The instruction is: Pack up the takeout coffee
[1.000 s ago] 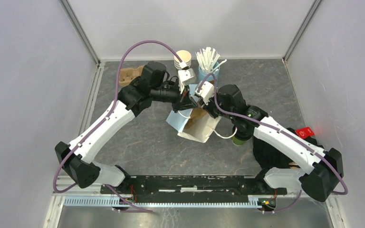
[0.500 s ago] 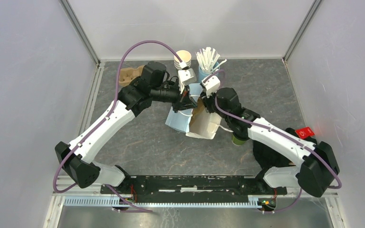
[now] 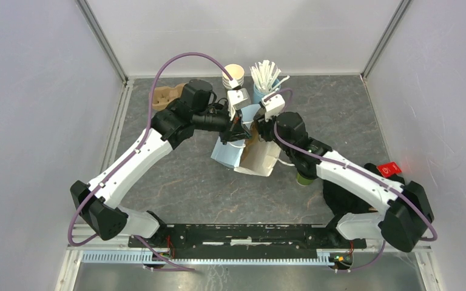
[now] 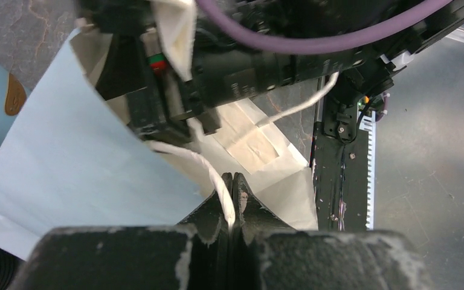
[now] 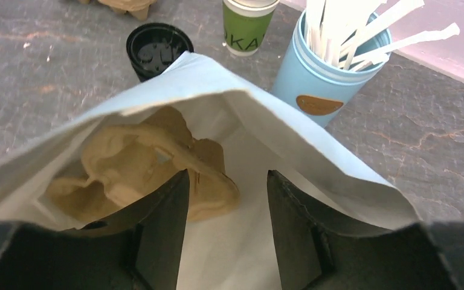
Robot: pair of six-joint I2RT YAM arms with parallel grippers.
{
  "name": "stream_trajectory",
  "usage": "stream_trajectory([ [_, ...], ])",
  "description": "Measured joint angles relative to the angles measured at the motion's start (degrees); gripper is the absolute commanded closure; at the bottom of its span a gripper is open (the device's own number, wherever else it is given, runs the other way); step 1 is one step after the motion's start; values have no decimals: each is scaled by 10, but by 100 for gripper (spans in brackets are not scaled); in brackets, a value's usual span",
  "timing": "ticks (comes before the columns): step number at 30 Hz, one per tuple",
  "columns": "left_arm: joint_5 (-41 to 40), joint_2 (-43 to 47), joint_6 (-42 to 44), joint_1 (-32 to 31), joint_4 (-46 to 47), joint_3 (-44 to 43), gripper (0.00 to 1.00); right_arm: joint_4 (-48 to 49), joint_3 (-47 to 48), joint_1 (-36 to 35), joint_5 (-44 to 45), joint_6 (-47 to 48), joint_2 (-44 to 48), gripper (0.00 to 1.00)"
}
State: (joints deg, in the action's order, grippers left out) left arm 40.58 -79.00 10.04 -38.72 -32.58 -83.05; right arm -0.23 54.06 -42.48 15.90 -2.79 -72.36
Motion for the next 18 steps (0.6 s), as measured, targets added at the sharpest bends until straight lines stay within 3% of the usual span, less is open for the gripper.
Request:
stream_trajectory([
  [3, 0, 0, 0, 0, 0, 0, 98, 47, 9, -1, 24, -15, -43, 52],
  [9, -2, 0, 0, 0, 0, 0, 98, 64, 50, -2, 41, -35, -128, 49],
  [13, -16, 1, 0, 0, 0, 0, 98, 30, 52, -2, 29, -36, -91, 37],
  [18, -49, 14, 0, 0, 1, 12, 98, -56, 69, -2, -3, -24, -1, 30],
])
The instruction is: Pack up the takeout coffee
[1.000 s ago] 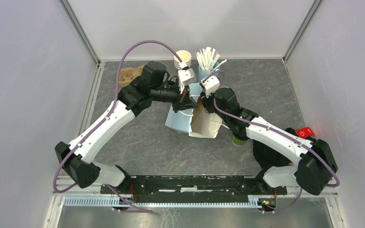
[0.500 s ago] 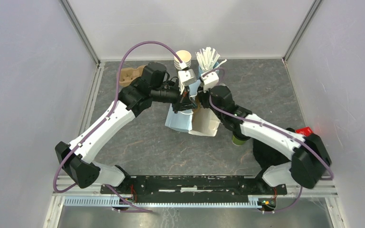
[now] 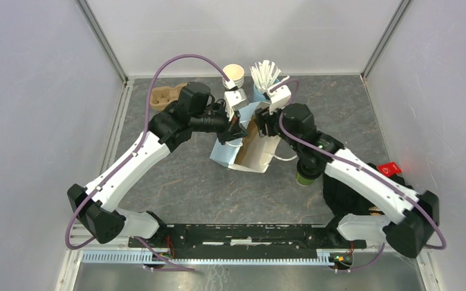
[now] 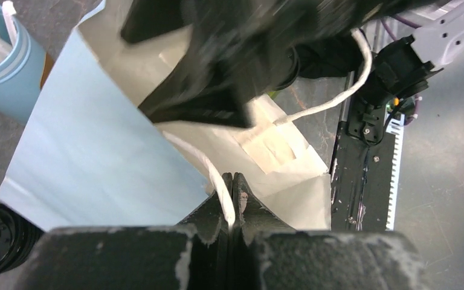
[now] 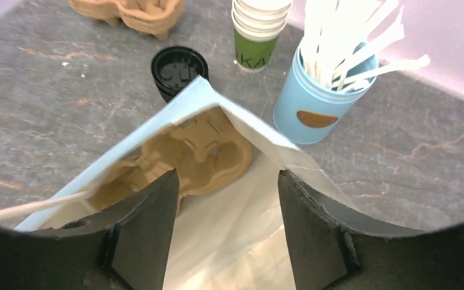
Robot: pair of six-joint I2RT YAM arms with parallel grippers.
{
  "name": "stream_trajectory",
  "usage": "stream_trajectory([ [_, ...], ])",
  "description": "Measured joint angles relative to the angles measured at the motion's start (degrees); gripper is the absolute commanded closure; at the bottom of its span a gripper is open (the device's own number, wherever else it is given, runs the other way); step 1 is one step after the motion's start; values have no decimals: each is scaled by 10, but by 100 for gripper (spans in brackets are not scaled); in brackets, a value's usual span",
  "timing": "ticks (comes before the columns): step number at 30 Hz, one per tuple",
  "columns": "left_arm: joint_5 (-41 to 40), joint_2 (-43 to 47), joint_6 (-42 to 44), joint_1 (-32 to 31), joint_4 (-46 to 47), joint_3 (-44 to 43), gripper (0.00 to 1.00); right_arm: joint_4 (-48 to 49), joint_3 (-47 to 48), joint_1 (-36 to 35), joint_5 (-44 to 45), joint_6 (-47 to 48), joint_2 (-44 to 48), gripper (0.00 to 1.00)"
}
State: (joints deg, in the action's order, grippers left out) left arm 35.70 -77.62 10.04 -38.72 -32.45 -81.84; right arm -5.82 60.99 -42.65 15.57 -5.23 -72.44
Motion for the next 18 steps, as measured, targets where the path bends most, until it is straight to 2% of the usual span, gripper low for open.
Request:
stream_trajectory([
  [4, -29, 7, 0, 0, 1, 12, 98, -76, 55, 0, -18, 21, 54, 19],
  [8, -55, 8, -8, 0, 6, 12, 98, -139, 111, -1, 0, 34, 80, 7],
  [13, -97, 12, -32, 0, 24, 13, 98, -238, 162, -1, 59, 19, 72, 3],
  [18, -127, 17, -63, 0, 43, 14, 98, -327, 208, 2, 62, -44, 38, 2],
])
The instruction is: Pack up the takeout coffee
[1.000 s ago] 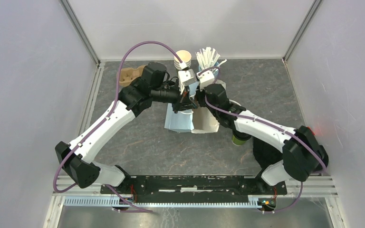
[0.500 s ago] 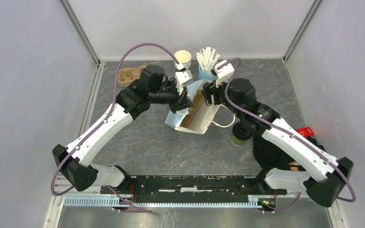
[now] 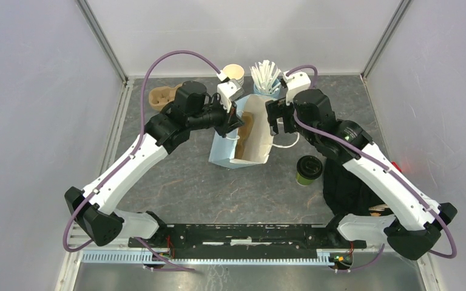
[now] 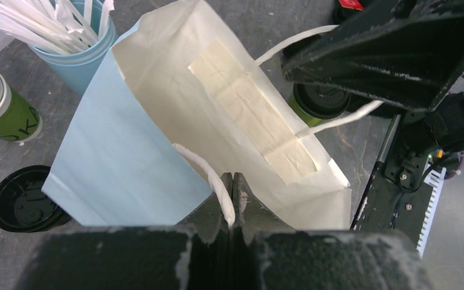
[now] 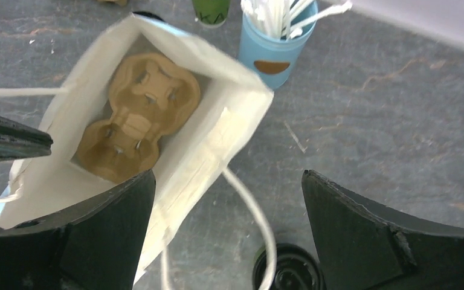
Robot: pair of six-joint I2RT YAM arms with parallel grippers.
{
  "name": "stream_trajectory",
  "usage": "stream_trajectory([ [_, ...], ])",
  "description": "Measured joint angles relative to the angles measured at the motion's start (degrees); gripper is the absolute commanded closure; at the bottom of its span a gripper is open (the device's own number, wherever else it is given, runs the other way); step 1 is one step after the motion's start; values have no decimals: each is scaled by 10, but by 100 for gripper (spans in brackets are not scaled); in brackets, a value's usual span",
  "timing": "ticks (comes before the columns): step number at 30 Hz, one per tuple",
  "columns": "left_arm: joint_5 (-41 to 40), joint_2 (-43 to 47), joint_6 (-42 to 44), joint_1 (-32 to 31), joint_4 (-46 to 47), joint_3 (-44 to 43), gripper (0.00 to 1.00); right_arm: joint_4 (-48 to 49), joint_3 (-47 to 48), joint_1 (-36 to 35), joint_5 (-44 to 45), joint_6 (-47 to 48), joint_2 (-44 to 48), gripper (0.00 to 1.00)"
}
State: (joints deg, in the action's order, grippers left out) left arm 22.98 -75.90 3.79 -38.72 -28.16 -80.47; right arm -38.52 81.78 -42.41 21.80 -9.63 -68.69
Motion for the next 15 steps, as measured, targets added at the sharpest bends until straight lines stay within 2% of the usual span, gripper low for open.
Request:
stream_trajectory([
  [5, -5, 2, -9, 0, 16, 4, 98, -57, 20, 28, -36, -59, -14, 2],
  [8, -5, 4, -13, 0, 21, 11, 98, -66, 17, 88, -92, -95, -14, 6],
  [11, -5, 6, -13, 0, 21, 15, 98, -55, -2, 125, -136, -125, -12, 24],
  [14, -7, 12, -13, 0, 20, 19, 98, -47, -25, 128, -183, -149, -12, 33],
  [15, -9, 14, -13, 0, 20, 19, 98, -43, -32, 128, -191, -156, -11, 41],
])
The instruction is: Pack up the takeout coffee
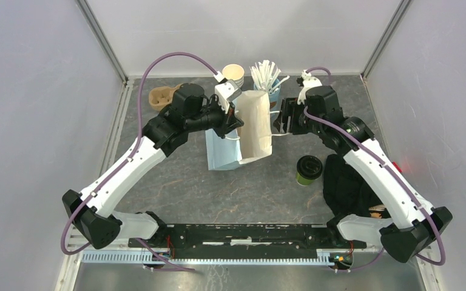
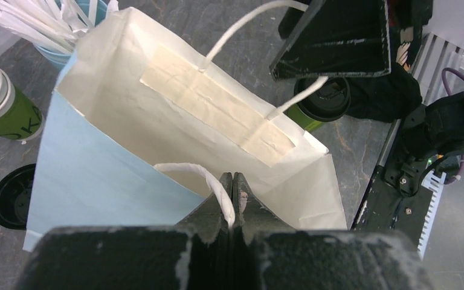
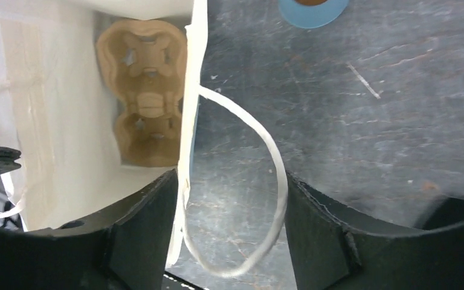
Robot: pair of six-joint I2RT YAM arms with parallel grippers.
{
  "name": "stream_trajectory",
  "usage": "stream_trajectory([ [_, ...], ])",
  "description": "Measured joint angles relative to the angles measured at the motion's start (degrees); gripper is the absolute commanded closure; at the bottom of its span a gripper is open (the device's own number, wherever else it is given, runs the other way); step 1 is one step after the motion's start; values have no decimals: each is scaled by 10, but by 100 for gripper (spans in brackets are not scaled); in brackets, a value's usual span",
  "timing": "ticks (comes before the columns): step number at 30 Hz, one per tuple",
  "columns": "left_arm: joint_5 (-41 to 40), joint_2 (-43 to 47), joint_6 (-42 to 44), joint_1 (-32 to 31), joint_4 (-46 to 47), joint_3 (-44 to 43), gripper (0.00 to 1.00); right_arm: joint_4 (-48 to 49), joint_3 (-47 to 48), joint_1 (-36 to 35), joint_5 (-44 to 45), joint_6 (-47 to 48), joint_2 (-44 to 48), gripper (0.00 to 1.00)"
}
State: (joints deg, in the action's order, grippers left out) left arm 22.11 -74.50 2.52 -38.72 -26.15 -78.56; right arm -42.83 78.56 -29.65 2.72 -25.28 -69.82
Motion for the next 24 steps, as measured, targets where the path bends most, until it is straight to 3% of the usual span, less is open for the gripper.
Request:
stream_trajectory([
  [4, -10, 9, -1, 0, 0, 0, 98, 50, -56, -2, -18, -26, 26, 80],
  [7, -26, 13, -17, 0, -3, 0, 98, 84, -84, -2, -33, -46, 52, 97],
  [12, -91, 11, -64, 0, -30, -19, 95, 125, -73, -2, -83, -81, 69, 97],
  [18, -179, -23, -148, 0, -83, -109, 96, 167, -59, -5, -139, -189, 91, 98],
  [21, -208, -31, -178, 0, -97, -125, 94, 200, -94, -24, -130, -240, 121, 99],
  [24, -229, -54, -201, 0, -124, -150, 85, 208, -99, -88, -86, -272, 121, 95],
])
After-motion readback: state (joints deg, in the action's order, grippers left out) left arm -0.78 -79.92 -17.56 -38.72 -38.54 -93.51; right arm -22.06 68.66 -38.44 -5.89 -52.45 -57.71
